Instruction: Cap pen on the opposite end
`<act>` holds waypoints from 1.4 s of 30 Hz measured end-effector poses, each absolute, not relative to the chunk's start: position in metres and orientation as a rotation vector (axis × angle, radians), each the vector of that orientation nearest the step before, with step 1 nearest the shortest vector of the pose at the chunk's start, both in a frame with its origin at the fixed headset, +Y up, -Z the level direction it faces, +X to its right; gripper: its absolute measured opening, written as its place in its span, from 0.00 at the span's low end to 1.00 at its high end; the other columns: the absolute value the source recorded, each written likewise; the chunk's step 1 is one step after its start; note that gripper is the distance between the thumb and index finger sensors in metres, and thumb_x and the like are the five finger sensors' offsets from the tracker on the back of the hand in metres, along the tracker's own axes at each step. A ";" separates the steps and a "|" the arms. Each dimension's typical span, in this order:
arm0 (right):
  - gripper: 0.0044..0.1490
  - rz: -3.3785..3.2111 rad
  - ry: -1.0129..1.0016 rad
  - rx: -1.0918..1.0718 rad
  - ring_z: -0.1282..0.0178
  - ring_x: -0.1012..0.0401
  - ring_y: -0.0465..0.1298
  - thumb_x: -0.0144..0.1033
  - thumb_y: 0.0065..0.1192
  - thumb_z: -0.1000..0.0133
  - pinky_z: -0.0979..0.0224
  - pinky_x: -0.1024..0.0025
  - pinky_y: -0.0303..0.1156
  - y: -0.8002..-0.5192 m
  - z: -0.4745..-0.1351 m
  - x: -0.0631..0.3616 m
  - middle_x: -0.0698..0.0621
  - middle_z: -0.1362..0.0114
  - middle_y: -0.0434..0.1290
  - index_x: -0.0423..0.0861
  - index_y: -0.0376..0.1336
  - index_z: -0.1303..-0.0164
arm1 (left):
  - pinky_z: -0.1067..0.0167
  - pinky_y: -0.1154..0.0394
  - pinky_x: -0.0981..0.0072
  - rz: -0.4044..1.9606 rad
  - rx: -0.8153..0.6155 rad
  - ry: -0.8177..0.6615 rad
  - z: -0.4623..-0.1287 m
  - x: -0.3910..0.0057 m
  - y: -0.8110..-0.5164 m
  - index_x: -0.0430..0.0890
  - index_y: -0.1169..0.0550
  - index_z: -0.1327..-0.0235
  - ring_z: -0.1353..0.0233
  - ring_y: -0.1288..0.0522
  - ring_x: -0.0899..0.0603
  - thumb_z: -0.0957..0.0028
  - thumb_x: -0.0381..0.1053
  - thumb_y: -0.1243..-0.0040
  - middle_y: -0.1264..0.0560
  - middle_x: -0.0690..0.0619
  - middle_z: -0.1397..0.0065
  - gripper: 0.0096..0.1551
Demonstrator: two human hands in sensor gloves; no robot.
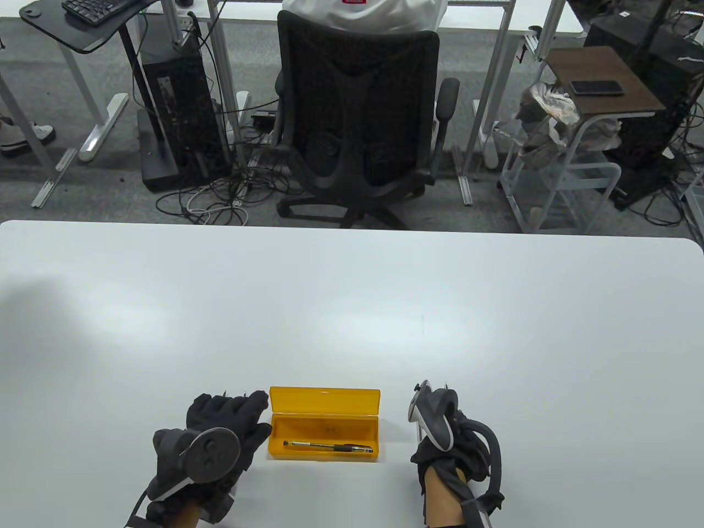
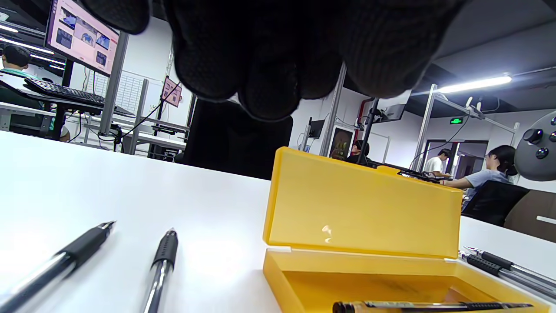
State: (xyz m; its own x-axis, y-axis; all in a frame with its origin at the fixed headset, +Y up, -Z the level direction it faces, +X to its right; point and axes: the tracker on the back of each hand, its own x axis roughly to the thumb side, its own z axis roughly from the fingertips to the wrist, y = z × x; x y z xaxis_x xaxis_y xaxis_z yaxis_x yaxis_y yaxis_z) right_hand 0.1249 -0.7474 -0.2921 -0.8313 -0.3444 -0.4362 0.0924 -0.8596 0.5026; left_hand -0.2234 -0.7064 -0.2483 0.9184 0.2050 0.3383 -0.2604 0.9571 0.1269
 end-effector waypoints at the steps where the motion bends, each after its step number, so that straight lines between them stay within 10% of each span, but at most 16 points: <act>1: 0.41 -2.715 -0.696 0.773 0.58 0.58 0.83 0.40 0.72 0.51 0.49 0.53 0.78 -0.747 -0.292 0.125 0.37 0.39 0.79 0.34 0.66 0.30 | 0.31 0.44 0.25 0.233 0.166 -0.325 -0.249 -0.222 -0.707 0.43 0.26 0.26 0.34 0.27 0.33 0.45 0.55 0.34 0.21 0.41 0.33 0.35; 7: 0.44 -2.759 -0.729 0.767 0.56 0.56 0.82 0.42 0.72 0.50 0.48 0.52 0.78 -0.742 -0.293 0.124 0.36 0.34 0.77 0.34 0.63 0.26 | 0.31 0.44 0.25 0.129 0.107 -0.328 -0.258 -0.204 -0.717 0.44 0.26 0.26 0.35 0.27 0.33 0.46 0.57 0.35 0.21 0.41 0.34 0.36; 17: 0.32 -3.179 -0.024 0.164 0.61 0.60 0.83 0.45 0.71 0.53 0.50 0.56 0.79 -0.696 -0.275 0.055 0.46 0.46 0.83 0.45 0.73 0.40 | 0.30 0.45 0.25 -0.127 -0.034 -0.317 -0.265 -0.172 -0.750 0.49 0.27 0.25 0.32 0.29 0.33 0.46 0.58 0.35 0.23 0.41 0.31 0.36; 27: 0.26 -3.095 -0.109 -0.374 0.57 0.61 0.82 0.44 0.70 0.55 0.45 0.56 0.78 -0.719 -0.274 0.006 0.51 0.42 0.82 0.54 0.75 0.45 | 0.29 0.50 0.21 -0.150 -0.131 -0.291 -0.271 -0.178 -0.758 0.50 0.34 0.19 0.26 0.36 0.30 0.47 0.62 0.38 0.30 0.38 0.23 0.43; 42: 0.25 -3.034 -0.242 -0.296 0.58 0.61 0.82 0.43 0.69 0.55 0.45 0.57 0.78 -0.749 -0.288 0.005 0.52 0.44 0.83 0.54 0.76 0.48 | 0.30 0.51 0.20 -0.066 -0.200 -0.248 -0.274 -0.184 -0.762 0.51 0.36 0.19 0.25 0.39 0.29 0.46 0.62 0.40 0.33 0.36 0.21 0.42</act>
State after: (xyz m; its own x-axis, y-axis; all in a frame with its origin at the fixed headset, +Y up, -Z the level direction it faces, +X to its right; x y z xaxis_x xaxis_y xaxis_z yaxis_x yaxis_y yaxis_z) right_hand 0.0048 -0.7487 -0.2877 -0.9777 -0.0678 0.1986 0.0984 -0.9840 0.1485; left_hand -0.1836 -0.7619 -0.2738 0.9672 -0.0406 0.2507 0.0899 0.9779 -0.1886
